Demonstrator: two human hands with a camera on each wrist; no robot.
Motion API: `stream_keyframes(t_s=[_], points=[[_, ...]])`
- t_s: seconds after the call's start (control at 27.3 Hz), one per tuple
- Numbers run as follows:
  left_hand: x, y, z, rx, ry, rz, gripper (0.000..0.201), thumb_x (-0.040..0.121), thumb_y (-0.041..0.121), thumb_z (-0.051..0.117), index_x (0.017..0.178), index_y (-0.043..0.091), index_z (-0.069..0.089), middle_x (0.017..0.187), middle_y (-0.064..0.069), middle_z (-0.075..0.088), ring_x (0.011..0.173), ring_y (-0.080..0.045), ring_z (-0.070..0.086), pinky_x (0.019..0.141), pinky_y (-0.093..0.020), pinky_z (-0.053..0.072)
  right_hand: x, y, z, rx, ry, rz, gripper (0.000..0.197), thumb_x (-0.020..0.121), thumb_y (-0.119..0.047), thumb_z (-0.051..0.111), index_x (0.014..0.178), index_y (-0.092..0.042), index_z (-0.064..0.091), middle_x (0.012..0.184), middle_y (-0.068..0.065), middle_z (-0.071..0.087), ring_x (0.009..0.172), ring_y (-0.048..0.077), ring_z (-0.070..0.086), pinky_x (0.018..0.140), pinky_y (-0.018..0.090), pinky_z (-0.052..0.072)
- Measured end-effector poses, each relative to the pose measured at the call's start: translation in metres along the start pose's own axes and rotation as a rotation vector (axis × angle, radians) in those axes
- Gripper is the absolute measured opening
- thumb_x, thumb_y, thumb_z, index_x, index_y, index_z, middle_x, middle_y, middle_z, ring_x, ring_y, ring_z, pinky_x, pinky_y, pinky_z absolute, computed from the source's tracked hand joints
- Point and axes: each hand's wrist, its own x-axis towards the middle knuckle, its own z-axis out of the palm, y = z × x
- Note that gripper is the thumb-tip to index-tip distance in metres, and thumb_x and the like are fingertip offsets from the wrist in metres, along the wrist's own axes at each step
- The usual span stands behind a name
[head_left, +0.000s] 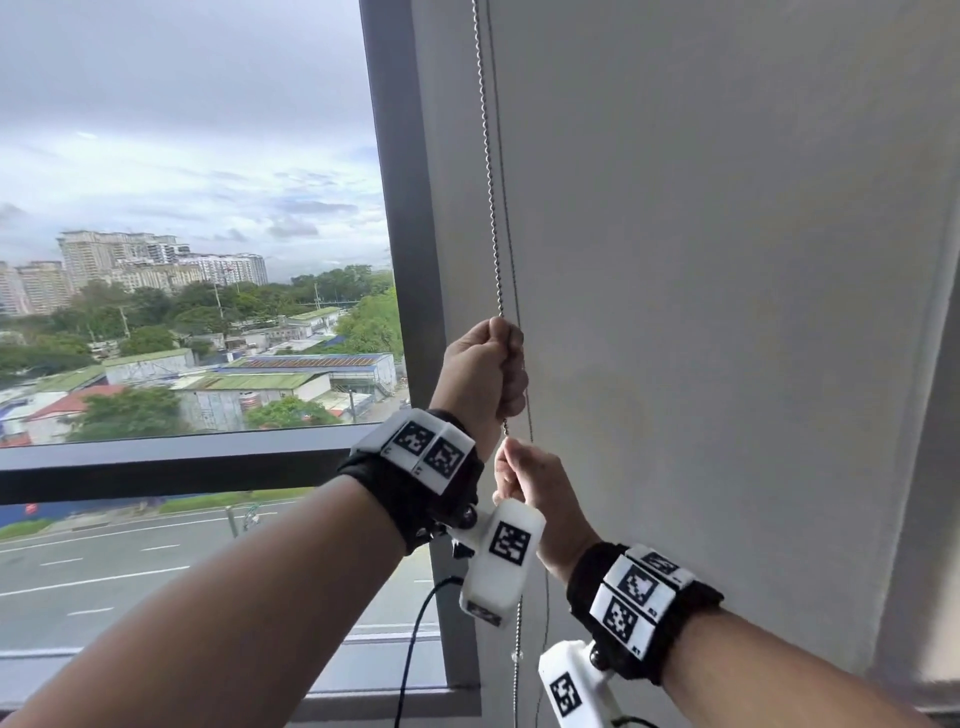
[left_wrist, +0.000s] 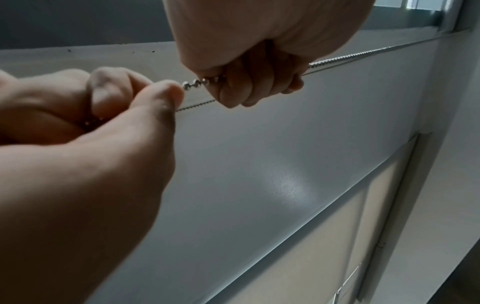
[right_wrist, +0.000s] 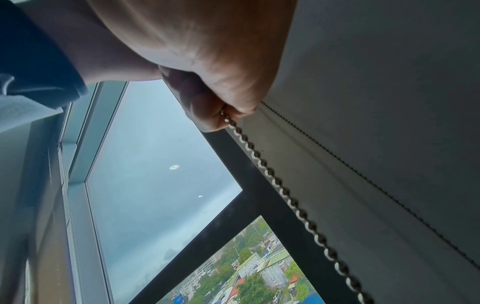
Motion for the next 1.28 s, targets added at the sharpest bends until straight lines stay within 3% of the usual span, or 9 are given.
stream_keyframes(t_s=[0.11,0.18,0.29,0.37,0.73,0.84,0.99,1.14,1.28], points=[[-0.004,0.001,-0.001,0.005,0.002,0.009,0.034,0.083,-0.005,0.021,0.062,0.016,0.040,0.042,0.007,0.026,0.035,-0.008,0.015,0.042,-0.016,0.009,0.005,-0.004,-0.007,0.028,-0.038,0.038,0.034,0.090,-0.040,0.046,0.071,-0.011,0.047,0.054,0.001,0.034,0.049,0.015,0.027,0.049,0.031,0.023],[-0.006,-0.001,-0.003,-0.013,-0.002,0.011,0.035,0.085,-0.004,0.022,0.061,0.015,0.040,0.042,0.007,0.026,0.034,-0.007,0.015,0.039,-0.015,0.009,0.012,-0.011,-0.013,0.010,-0.041,0.028,0.030,0.086,-0.048,0.051,0.085,-0.019,0.058,0.061,0.010,0.048,0.050,0.021,0.046,0.048,0.035,0.041],[-0.011,-0.010,-0.009,-0.041,-0.002,0.007,0.036,0.090,0.000,0.027,0.061,0.015,0.043,0.041,0.007,0.028,0.033,-0.006,0.018,0.034,-0.013,0.014,0.031,-0.027,-0.021,-0.021,-0.013,-0.042,0.034,0.091,-0.039,0.044,0.107,-0.014,0.060,0.081,0.011,0.063,0.075,0.023,0.063,0.072,0.050,0.055],[-0.016,-0.020,-0.015,-0.029,0.003,-0.010,0.037,0.094,0.004,0.030,0.061,0.016,0.044,0.040,0.008,0.030,0.032,-0.006,0.019,0.033,-0.012,0.017,0.047,-0.043,-0.023,-0.040,0.017,-0.082,0.035,0.092,-0.031,0.039,0.108,-0.007,0.058,0.080,0.005,0.065,0.079,0.020,0.063,0.079,0.048,0.053],[-0.039,-0.060,-0.028,0.077,0.062,-0.108,0.047,0.088,-0.002,0.025,0.052,0.020,0.043,0.051,0.001,0.022,0.037,-0.008,0.015,0.039,-0.012,0.009,0.092,-0.113,0.010,0.023,-0.043,-0.147,0.031,0.104,-0.019,0.030,0.110,-0.004,0.056,0.078,0.012,0.061,0.068,0.026,0.061,0.065,0.040,0.053],[-0.044,-0.067,-0.033,0.136,0.072,-0.112,0.052,0.093,0.004,0.031,0.047,0.020,0.048,0.055,-0.001,0.027,0.039,-0.009,0.019,0.036,-0.014,0.012,0.095,-0.114,0.022,0.058,-0.025,-0.109,0.034,0.105,-0.024,0.028,0.096,-0.008,0.057,0.062,0.005,0.049,0.044,0.015,0.040,0.043,0.026,0.036],[-0.048,-0.077,-0.039,0.172,0.058,-0.141,0.051,0.097,0.014,0.036,0.048,0.020,0.050,0.055,-0.002,0.030,0.038,-0.009,0.025,0.036,-0.018,0.017,0.087,-0.109,0.032,0.095,-0.015,-0.020,0.044,0.104,-0.041,0.029,0.064,-0.024,0.032,0.052,-0.004,0.022,0.037,0.010,0.016,0.043,0.022,0.009],[-0.050,-0.082,-0.050,0.118,-0.012,-0.188,0.048,0.098,0.025,0.039,0.058,0.017,0.064,0.051,0.000,0.044,0.042,-0.010,0.036,0.042,-0.024,0.025,0.080,-0.101,0.032,0.100,-0.011,0.006,0.044,0.103,-0.043,0.030,0.063,-0.024,0.030,0.048,-0.009,0.022,0.035,0.007,0.016,0.040,0.015,0.013],[-0.046,-0.075,-0.062,0.015,-0.061,-0.198,0.040,0.097,0.029,0.036,0.091,0.009,0.069,0.076,-0.012,0.069,0.069,-0.024,0.062,0.064,-0.032,0.046,0.077,-0.094,0.027,0.110,-0.008,0.001,0.044,0.104,-0.041,0.030,0.064,-0.023,0.031,0.047,-0.010,0.022,0.033,0.005,0.016,0.038,0.014,0.013]])
